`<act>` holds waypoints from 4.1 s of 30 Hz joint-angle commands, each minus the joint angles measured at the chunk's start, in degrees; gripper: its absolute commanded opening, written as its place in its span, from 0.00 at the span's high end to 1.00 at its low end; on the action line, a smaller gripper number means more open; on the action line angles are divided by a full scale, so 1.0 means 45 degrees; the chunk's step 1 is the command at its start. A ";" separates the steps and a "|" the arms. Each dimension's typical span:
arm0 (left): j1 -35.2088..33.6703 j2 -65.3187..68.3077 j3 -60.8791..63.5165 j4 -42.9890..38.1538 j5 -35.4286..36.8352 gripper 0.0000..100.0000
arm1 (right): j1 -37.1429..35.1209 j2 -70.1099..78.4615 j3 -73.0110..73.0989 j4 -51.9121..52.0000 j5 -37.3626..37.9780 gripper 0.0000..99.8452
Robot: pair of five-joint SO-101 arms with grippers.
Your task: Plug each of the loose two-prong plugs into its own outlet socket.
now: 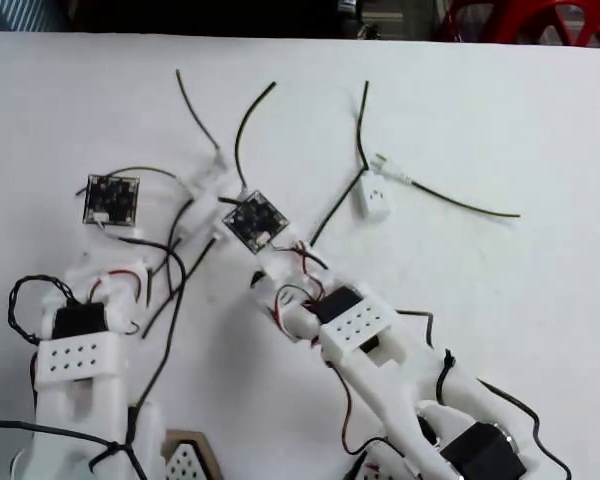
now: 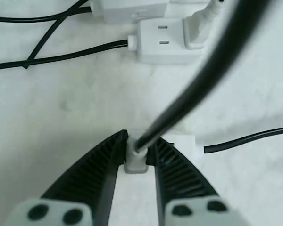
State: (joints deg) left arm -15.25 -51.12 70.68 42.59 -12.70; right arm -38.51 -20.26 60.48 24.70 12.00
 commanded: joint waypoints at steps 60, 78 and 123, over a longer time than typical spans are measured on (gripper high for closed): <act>-0.0068 -0.0322 -0.0059 -0.0254 0.0078 0.98 | 0.0518 0.2628 -0.2794 0.6066 0.1270 0.98; -0.0088 -0.0361 -0.0059 -0.0254 0.0078 0.98 | 0.0537 0.0752 -0.2794 0.6339 0.1192 0.98; -0.0088 -0.0381 -0.0078 -0.0254 0.0078 0.98 | 0.0440 0.3038 -0.5724 0.6496 0.0195 0.98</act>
State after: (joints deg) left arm -15.25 -51.12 70.68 42.51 -12.70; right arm -36.84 -10.07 37.54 51.87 12.88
